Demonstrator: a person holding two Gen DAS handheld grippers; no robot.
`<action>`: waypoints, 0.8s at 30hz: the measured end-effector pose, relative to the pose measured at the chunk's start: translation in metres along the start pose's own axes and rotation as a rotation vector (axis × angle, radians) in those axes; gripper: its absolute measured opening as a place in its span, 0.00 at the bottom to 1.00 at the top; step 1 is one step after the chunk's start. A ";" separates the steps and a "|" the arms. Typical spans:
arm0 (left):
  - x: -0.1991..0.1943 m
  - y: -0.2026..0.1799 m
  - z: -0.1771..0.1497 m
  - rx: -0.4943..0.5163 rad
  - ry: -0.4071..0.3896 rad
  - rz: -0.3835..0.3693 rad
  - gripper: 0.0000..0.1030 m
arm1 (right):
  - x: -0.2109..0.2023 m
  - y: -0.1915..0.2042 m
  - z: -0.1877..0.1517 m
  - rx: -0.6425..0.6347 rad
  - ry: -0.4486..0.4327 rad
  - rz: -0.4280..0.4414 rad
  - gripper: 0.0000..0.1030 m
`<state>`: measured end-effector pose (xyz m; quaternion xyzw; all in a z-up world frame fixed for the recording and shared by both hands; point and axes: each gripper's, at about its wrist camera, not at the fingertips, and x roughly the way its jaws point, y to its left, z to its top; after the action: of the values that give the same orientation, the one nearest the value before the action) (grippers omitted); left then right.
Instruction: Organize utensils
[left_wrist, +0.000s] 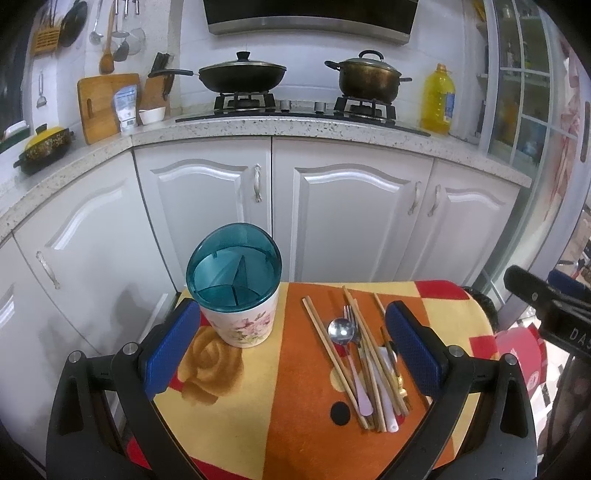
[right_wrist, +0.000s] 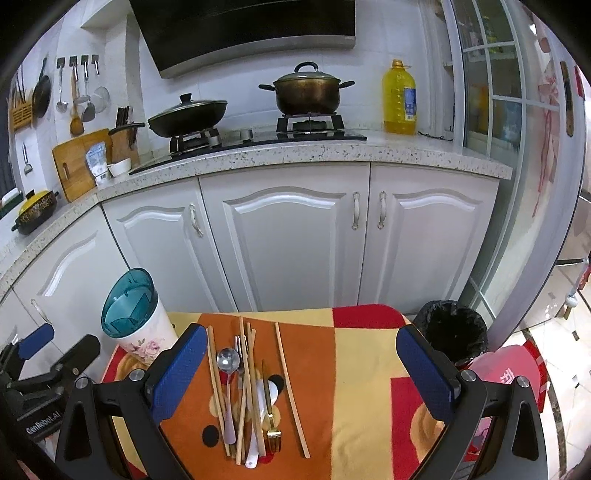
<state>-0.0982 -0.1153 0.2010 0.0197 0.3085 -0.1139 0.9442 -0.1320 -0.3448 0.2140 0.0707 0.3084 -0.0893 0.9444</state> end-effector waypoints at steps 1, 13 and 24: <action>0.001 0.000 0.000 -0.001 0.005 -0.002 0.98 | 0.000 0.001 0.001 -0.003 0.000 0.000 0.99; 0.004 -0.002 -0.002 -0.018 0.016 -0.020 0.98 | 0.004 0.004 0.000 -0.010 0.005 -0.006 0.99; 0.005 -0.001 -0.001 -0.015 0.015 -0.022 0.98 | 0.007 0.003 -0.001 -0.012 0.012 -0.006 0.99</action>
<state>-0.0948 -0.1170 0.1971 0.0102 0.3164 -0.1221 0.9407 -0.1263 -0.3428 0.2095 0.0645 0.3148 -0.0900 0.9427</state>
